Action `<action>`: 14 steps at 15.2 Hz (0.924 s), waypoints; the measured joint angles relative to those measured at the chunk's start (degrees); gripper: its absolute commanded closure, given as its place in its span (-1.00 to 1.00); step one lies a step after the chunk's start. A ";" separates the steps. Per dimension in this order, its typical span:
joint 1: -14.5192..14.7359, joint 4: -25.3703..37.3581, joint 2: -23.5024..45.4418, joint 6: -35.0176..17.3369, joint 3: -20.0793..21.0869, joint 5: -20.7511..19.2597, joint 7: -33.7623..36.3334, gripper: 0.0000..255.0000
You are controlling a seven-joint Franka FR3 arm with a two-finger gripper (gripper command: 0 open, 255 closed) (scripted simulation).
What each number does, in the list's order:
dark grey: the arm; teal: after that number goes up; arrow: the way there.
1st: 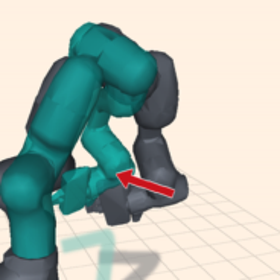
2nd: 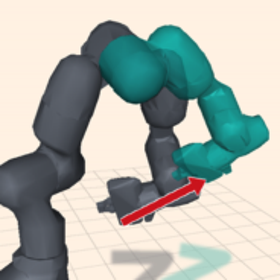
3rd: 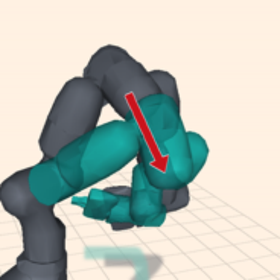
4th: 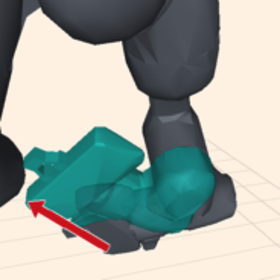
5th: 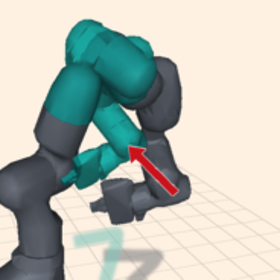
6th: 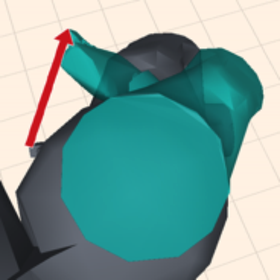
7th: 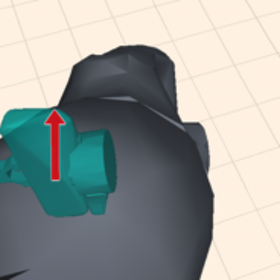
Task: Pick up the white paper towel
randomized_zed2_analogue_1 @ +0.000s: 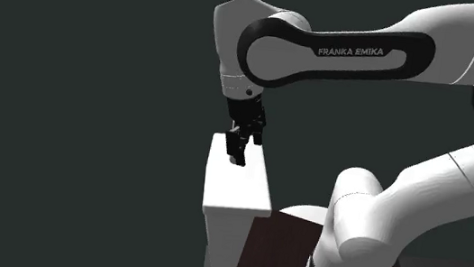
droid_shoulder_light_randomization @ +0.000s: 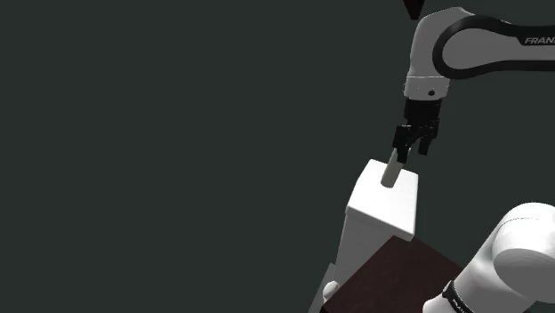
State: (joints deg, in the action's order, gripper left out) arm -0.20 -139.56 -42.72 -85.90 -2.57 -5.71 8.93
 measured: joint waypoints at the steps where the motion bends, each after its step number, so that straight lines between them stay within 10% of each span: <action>1: 0.00 0.00 0.00 0.00 0.00 0.00 0.00 -1.00; 14: -5.08 6.11 16.05 -11.60 -12.02 -9.14 -12.01 -1.00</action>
State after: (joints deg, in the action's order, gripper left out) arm -5.28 -133.45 -26.67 -97.50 -14.59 -14.85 -3.08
